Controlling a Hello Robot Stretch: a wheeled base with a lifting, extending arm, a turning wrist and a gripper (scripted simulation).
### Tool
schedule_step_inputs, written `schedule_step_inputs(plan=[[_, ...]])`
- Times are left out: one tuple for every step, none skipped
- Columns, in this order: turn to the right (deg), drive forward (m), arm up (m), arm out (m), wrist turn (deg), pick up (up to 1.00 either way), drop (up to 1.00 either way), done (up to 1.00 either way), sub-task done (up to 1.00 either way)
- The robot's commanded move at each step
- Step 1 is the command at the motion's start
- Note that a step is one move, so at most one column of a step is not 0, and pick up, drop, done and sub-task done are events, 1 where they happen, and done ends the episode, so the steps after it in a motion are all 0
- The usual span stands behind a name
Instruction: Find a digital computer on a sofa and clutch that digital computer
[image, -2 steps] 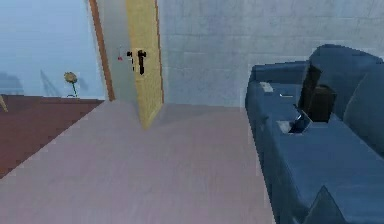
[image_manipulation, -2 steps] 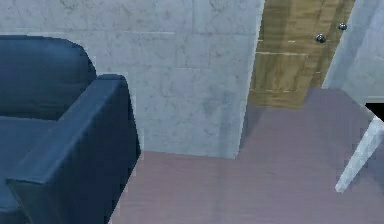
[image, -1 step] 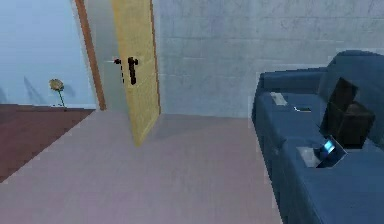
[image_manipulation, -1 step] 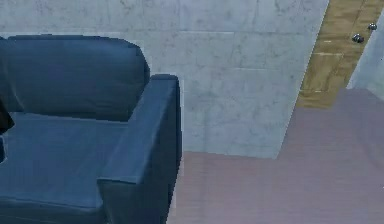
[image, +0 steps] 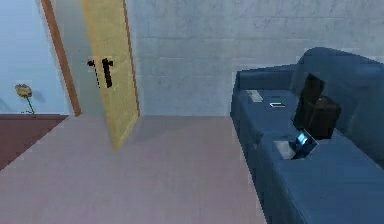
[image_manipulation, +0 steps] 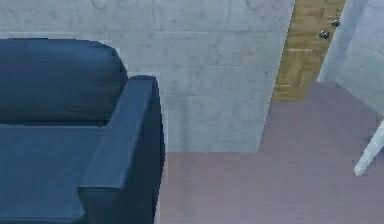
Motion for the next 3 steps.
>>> schedule_step_inputs(plan=[[0.0,0.50,0.00,0.00,0.0,0.00,0.00,0.00,0.00],[-39.0,0.00,0.00,0.00,0.0,0.00,0.00,0.00,0.00],[45.0,0.00,0.00,0.00,0.0,0.00,0.00,0.00,0.00]])
